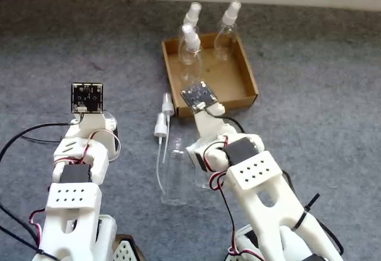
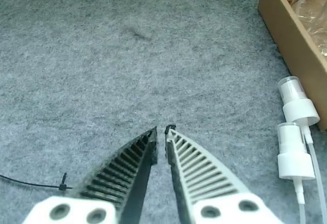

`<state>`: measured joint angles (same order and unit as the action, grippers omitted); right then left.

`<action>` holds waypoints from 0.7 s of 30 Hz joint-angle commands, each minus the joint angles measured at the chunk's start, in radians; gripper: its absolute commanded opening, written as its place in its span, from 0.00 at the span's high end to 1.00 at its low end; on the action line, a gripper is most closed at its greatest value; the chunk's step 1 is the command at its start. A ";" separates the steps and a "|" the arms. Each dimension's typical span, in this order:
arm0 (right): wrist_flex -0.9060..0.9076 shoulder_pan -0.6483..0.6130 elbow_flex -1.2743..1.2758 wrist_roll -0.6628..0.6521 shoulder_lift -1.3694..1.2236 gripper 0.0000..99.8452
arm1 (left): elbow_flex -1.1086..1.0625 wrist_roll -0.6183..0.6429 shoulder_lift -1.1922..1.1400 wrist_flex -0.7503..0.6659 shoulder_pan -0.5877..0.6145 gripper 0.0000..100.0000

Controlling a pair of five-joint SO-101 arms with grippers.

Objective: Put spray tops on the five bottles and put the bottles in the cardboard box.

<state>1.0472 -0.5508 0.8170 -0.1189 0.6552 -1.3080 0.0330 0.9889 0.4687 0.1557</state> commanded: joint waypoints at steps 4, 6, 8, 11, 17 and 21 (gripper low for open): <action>0.300 0.102 -0.277 -0.002 0.025 0.90 | -0.001 0.009 0.002 -0.028 -0.013 0.95; 0.340 0.163 -0.321 -0.028 0.025 0.85 | -0.001 0.009 0.002 -0.028 -0.012 0.95; 0.358 0.203 -0.351 -0.069 0.016 0.84 | -0.001 0.009 0.002 -0.028 -0.010 0.95; 0.351 0.222 -0.340 -0.072 0.012 0.84 | 0.001 0.009 0.002 -0.028 -0.012 0.95; 0.308 0.219 -0.317 0.041 -0.105 0.84 | 0.001 0.009 0.002 -0.028 -0.013 0.95; 0.237 0.180 -0.318 0.123 -0.220 0.79 | 0.001 0.009 0.002 -0.028 -0.013 0.95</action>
<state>1.3341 -0.3468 0.5286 -0.0545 0.4879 -1.3111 0.0330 0.9889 0.4687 0.1557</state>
